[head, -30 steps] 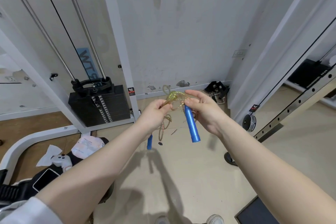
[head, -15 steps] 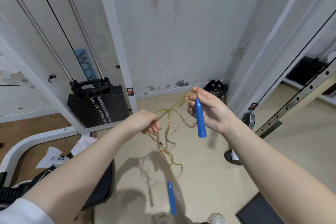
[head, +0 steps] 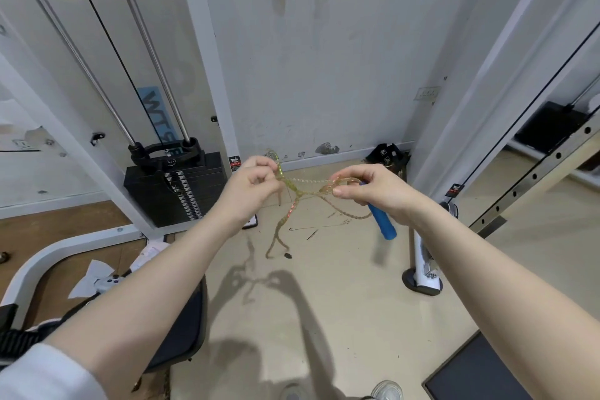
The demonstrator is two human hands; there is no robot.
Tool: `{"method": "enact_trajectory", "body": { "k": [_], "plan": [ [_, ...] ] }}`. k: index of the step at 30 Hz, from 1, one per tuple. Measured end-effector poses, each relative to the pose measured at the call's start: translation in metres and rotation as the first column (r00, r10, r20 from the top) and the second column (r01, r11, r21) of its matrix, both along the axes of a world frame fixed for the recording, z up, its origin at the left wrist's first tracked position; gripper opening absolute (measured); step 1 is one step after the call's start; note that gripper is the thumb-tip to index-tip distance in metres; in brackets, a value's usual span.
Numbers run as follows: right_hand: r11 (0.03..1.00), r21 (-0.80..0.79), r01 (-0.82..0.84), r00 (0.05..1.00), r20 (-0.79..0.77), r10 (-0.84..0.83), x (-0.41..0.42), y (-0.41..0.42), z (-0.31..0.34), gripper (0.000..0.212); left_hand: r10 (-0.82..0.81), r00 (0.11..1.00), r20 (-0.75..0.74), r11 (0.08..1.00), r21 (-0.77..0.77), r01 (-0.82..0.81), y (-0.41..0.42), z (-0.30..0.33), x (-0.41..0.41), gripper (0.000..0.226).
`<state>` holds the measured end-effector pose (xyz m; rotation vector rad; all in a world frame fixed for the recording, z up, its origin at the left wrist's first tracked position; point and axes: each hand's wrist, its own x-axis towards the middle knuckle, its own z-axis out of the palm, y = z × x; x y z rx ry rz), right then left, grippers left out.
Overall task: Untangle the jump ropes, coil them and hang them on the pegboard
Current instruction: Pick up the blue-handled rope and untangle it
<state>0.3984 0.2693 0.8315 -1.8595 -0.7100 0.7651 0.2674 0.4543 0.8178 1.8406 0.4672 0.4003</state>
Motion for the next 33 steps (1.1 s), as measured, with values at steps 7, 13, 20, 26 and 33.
{"method": "enact_trajectory", "body": {
  "k": [7,13,20,26,33],
  "plan": [
    [0.971,0.125,0.204,0.976,0.055,-0.212,0.000,0.003,-0.008,0.017,-0.039,0.999,0.003,0.864,-0.503,0.035,0.002,0.001,0.003,0.028],
    [0.892,0.211,0.401,0.912,-0.180,-0.368,-0.005,0.016,-0.016,0.022,0.128,0.991,-0.036,0.818,-0.562,-0.126,0.005,-0.016,0.008,0.029],
    [0.726,0.286,0.626,0.776,-0.321,-0.543,-0.005,0.022,-0.023,0.030,0.454,0.881,-0.133,0.570,-0.717,-0.402,0.021,-0.024,0.010,0.028],
    [0.626,0.218,0.748,0.504,-0.801,-0.323,0.012,0.010,-0.031,0.038,0.596,0.764,-0.246,0.375,-0.756,-0.536,0.039,-0.037,-0.007,0.032],
    [0.789,0.214,0.576,0.665,-0.684,-0.300,0.003,0.013,-0.031,0.019,0.429,0.897,-0.108,0.384,-0.877,-0.289,0.017,-0.021,-0.001,0.025]
  ]
}}
